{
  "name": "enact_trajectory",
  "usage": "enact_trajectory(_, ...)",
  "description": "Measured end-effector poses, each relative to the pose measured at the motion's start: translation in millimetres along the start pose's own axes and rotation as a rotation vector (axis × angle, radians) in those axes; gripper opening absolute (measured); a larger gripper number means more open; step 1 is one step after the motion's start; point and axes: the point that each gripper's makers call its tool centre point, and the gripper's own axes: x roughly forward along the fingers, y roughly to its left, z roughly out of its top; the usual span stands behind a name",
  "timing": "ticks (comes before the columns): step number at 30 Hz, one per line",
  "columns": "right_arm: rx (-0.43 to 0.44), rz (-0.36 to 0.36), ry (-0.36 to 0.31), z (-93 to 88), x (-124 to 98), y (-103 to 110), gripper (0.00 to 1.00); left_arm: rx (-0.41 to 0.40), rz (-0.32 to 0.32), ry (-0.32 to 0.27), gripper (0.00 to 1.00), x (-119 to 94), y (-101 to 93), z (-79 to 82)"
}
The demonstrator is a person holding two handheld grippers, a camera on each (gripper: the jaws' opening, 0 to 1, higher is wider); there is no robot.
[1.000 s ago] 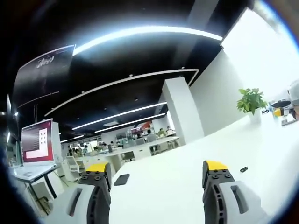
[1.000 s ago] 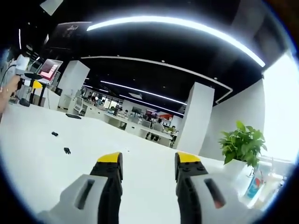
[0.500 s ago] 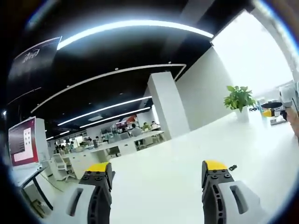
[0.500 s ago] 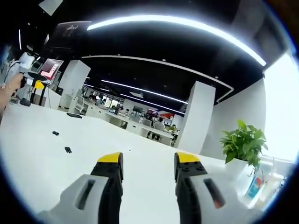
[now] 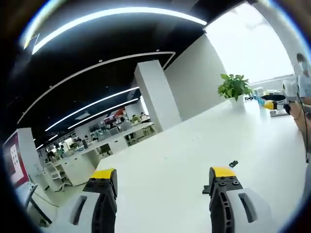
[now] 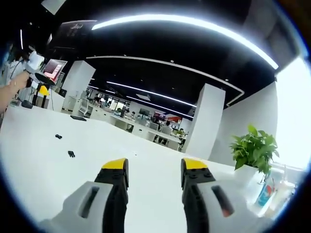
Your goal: Snap the two parts of the plastic buckle together until the buckle closes and remains connected.
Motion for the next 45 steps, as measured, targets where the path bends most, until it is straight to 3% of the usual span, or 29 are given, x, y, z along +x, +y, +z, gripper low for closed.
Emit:
enact_trajectory(24,-0.02,0.015,0.011,-1.1,-0.1,5.1,0.43,0.111,-0.299,0.274,0.68,57.2,-46.2,-28.9)
enact_trajectory(37,-0.025,0.02,0.016,-1.1,-0.2,5.9,0.42,0.135,-0.413,0.42,0.54,82.3,-70.1,-46.8)
enact_trajectory(45,-0.029,0.022,0.019,-1.2,0.7,6.2,0.42,0.166,-0.463,0.528,0.52,92.1,-81.2,-63.7)
